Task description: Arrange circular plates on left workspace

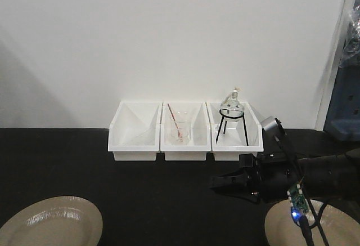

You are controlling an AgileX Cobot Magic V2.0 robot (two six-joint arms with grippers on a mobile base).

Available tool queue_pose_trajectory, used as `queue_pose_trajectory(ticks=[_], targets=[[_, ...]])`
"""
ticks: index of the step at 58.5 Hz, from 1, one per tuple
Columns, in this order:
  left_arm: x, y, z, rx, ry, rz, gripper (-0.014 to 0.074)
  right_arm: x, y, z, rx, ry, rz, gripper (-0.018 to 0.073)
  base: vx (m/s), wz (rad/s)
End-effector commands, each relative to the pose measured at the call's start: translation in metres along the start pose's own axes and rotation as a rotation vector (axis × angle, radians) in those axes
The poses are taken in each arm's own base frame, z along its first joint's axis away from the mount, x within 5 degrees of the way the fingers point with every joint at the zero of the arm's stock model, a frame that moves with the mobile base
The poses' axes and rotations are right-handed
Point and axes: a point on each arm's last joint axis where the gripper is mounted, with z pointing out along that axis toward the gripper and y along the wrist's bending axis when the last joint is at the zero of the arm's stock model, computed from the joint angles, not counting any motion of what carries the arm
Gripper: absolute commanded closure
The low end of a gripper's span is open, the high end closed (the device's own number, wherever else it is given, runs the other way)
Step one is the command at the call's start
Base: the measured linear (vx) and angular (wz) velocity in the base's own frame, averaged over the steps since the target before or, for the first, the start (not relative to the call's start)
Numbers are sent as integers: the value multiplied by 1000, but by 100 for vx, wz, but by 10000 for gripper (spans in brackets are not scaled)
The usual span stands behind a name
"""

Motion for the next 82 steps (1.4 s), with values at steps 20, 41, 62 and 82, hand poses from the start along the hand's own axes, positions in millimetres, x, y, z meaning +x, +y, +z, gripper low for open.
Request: queue_pose_trajectory(ticks=[20, 41, 62, 82], targets=[[-1, 77, -8, -150, 176, 18, 387, -5, 34, -12, -160, -2, -126, 560, 0, 0], [13, 112, 39, -77, 270, 2, 72, -5, 34, -12, -162, -2, -137, 560, 0, 0], [30, 110, 95, 32, 286, -61, 85, -5, 34, -12, -162, -5, -163, 560, 0, 0], [37, 109, 102, 96, 322, -122, 606, -8, 30, -18, -155, -27, -162, 560, 0, 0]])
